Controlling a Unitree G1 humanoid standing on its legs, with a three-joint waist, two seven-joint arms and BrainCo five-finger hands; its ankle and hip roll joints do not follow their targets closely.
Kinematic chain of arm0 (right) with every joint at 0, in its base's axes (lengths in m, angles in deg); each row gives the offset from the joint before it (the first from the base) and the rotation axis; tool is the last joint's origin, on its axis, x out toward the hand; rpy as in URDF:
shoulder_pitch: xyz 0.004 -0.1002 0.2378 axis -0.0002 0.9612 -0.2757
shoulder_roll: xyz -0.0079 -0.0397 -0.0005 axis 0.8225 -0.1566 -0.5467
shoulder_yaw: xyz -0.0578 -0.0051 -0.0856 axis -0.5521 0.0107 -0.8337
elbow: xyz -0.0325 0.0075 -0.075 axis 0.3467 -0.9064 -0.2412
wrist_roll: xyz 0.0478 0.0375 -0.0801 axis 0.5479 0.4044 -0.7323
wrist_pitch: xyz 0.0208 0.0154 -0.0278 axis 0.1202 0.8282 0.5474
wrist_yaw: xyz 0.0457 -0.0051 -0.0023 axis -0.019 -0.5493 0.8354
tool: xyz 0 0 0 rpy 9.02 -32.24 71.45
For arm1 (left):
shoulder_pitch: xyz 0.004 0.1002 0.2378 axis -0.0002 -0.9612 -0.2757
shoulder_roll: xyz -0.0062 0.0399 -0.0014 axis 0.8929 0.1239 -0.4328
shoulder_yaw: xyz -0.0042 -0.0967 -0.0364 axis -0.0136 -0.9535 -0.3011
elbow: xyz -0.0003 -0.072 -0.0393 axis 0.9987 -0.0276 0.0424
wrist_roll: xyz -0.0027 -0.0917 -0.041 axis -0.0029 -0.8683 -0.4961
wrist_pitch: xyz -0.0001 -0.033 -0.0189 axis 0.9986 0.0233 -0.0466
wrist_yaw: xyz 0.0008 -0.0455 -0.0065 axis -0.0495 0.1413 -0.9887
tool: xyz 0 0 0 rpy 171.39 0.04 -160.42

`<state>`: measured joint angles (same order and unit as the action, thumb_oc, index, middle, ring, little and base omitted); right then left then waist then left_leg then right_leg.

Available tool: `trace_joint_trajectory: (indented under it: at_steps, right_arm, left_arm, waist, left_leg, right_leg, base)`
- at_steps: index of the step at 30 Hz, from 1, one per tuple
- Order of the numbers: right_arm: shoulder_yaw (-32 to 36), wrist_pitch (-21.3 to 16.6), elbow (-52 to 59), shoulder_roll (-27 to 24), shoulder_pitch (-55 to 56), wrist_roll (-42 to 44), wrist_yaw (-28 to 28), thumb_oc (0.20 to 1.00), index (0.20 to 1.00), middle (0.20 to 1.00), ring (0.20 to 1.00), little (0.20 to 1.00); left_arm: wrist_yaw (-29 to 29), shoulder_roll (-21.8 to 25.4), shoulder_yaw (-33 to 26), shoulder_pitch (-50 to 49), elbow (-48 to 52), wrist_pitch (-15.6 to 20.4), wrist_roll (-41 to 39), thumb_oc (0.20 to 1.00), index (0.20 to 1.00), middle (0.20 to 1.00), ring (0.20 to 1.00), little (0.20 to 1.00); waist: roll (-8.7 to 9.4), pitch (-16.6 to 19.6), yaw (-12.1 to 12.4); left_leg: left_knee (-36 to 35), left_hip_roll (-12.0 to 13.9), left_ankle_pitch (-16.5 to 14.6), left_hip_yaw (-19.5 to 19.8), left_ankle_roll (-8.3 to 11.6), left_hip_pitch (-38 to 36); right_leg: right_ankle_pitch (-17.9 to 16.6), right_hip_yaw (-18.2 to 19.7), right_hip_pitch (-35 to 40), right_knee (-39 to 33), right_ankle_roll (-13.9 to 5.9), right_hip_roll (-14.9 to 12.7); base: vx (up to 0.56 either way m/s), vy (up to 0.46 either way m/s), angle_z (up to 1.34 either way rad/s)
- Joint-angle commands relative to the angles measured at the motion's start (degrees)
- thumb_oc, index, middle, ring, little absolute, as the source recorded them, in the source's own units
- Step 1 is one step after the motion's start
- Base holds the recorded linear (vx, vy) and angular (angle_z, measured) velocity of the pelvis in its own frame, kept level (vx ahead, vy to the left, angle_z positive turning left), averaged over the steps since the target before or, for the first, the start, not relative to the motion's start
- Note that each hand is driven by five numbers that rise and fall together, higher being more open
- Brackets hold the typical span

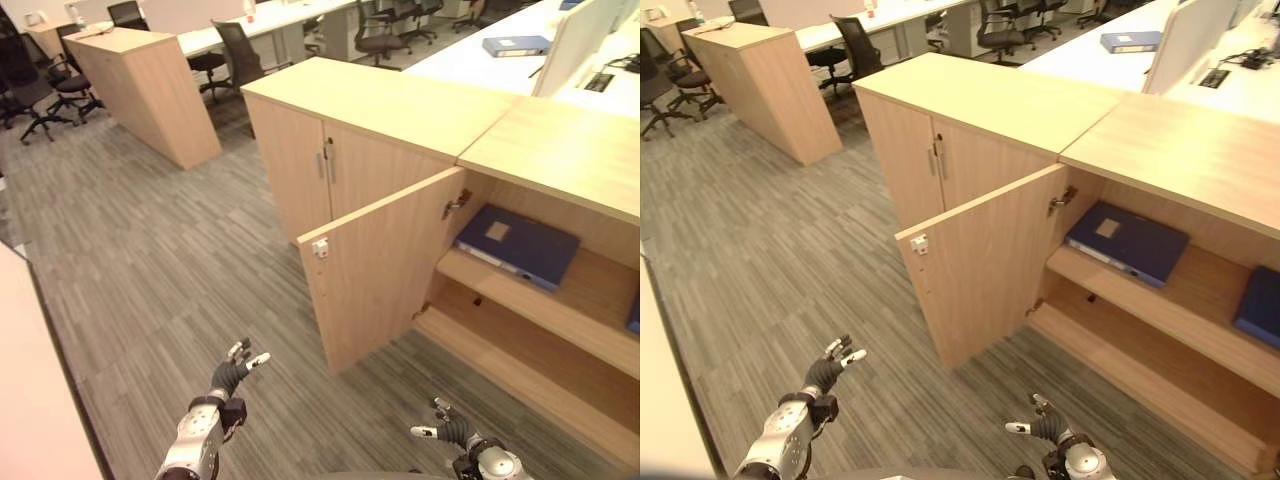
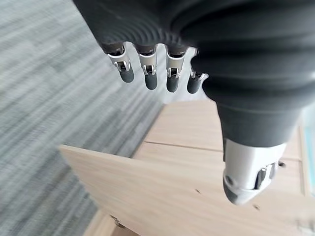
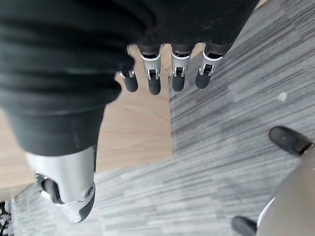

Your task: Put the empty folder in the office cabinet

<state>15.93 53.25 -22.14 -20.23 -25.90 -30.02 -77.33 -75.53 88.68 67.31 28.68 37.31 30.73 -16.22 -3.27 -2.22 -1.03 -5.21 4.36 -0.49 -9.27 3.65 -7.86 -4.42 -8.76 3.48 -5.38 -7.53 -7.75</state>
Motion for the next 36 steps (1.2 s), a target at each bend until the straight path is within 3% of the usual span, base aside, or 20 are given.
trace_joint_trajectory:
  at_steps: [1,9,17,23,28,36]
  right_arm:
    - [-2.15,-2.16,3.49,0.54,-1.46,-1.97,0.89,1.000,1.000,1.000,1.000,1.000]
    - [-5.05,-3.03,3.22,-1.53,-1.39,-2.13,2.03,1.000,1.000,1.000,1.000,1.000]
    - [-4.66,-2.85,-0.32,-1.70,-2.18,-1.55,1.96,1.000,1.000,1.000,1.000,1.000]
    - [-5.85,-3.02,-0.16,-1.08,-3.58,-0.77,1.89,1.000,1.000,1.000,1.000,1.000]
    - [-6.39,-3.10,-0.28,0.13,-2.80,-1.08,1.37,1.000,1.000,1.000,1.000,1.000]
    - [-5.82,-2.95,0.10,0.85,-1.24,-1.88,1.09,1.000,1.000,1.000,1.000,1.000]
  left_arm:
    - [1.30,3.57,0.12,6.55,-2.85,3.55,-2.01,1.000,1.000,1.000,1.000,1.000]
    - [2.90,12.50,-0.92,24.16,-11.90,4.13,-5.50,1.000,1.000,1.000,1.000,1.000]
    - [1.58,16.53,0.24,33.77,-17.65,3.87,-6.71,1.000,1.000,1.000,1.000,1.000]
    - [1.38,18.95,0.58,39.50,-21.96,3.67,-7.06,1.000,1.000,1.000,1.000,1.000]
    - [1.74,16.60,0.41,40.49,-23.71,3.74,-7.60,1.000,1.000,1.000,1.000,1.000]
    - [1.17,11.37,2.35,38.05,-20.75,3.66,-6.25,1.000,1.000,1.000,1.000,1.000]
  waist:
    - [1.81,-0.03,-0.27]
    - [1.89,-0.04,-5.15]
    - [4.01,-0.27,-7.42]
    - [7.01,-2.58,-8.17]
    - [9.84,-4.26,-8.40]
    - [10.77,-3.75,-8.18]
  left_leg:
    - [0.21,1.33,1.36,0.48,1.54,2.39]
    - [0.21,3.30,0.98,-4.24,2.59,0.89]
    - [0.21,4.15,0.22,-7.71,2.80,-0.07]
    - [0.21,4.62,-0.02,-10.35,2.67,0.43]
    - [0.21,4.26,-0.65,-10.34,2.27,0.92]
    - [0.21,3.25,-1.62,-9.71,1.42,0.61]
  right_leg:
    - [4.56,0.42,2.66,4.76,-4.34,-4.80]
    - [3.61,4.30,0.73,4.20,-4.98,-3.59]
    - [2.65,6.55,-0.98,4.28,-6.13,-3.35]
    - [1.15,8.75,-3.87,4.49,-7.10,-3.16]
    - [0.58,8.90,-4.32,4.46,-7.47,-3.70]
    - [-0.02,8.58,-4.18,5.52,-7.47,-4.64]
  base:
    - [0.07,-0.057,-0.28]
    - [0.06,-0.038,-0.37]
    - [0.03,-0.002,-0.24]
    - [-0.03,0.016,-0.36]
    - [-0.04,0.012,-0.09]
    - [0.00,0.028,0.07]
